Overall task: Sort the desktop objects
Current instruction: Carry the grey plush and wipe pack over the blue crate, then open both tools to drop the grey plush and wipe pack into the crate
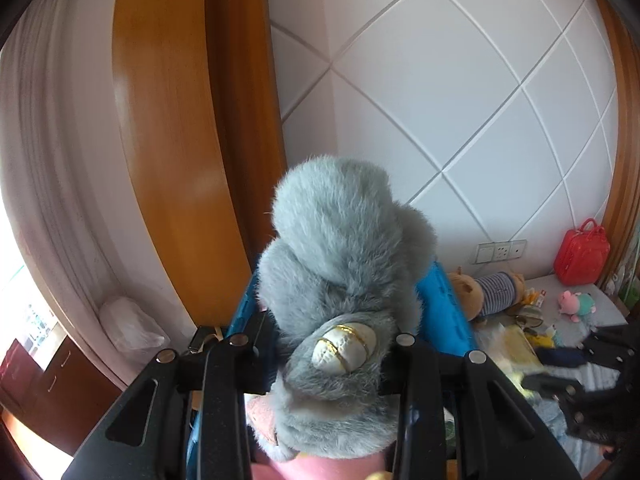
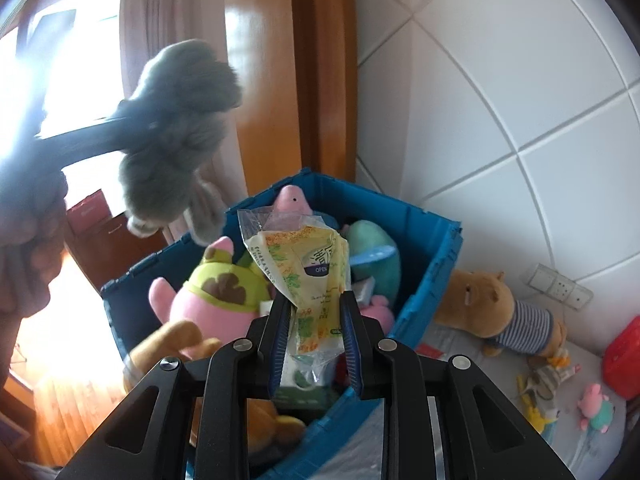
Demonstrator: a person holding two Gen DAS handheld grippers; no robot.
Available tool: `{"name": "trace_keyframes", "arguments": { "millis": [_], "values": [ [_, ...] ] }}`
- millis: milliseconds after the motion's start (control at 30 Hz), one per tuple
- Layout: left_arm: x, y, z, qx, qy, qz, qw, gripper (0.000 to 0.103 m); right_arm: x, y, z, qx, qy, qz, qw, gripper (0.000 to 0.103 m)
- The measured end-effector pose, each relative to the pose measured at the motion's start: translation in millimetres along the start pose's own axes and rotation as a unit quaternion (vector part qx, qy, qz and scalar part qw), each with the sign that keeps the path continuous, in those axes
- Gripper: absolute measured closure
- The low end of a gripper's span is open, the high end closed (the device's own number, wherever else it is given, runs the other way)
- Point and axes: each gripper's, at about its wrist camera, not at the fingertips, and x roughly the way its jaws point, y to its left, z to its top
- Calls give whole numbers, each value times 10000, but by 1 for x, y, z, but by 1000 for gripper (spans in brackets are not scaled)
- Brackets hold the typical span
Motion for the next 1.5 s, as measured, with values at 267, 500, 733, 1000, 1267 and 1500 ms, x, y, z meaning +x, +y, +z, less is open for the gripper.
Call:
{"name": "trace_keyframes", "arguments": {
  "millis": [267,500,733,1000,1267,1500],
  "values": [
    [47,16,5,85,169,-120,9997,70,17,32,12,-52,142,-113,9998,79],
    [50,8,12,77,71,-188,9998,70,26,41,14,-63,246,-166,9995,79],
    [47,7,25,45,-135,-73,9999,18,28,48,19,-168,132,-242,9995,54],
    [35,5,22,46,-227,76,9997,0,24,49,12,-225,13,-325,9992,1],
    [16,-12,4,22,-203,-67,9998,0,1,39,-15,-47,-39,-388,9992,1],
    [11,-62,-30,173,81,-454,9988,0,-27,2,-73,257,-72,-849,9960,1]
  ]
}}
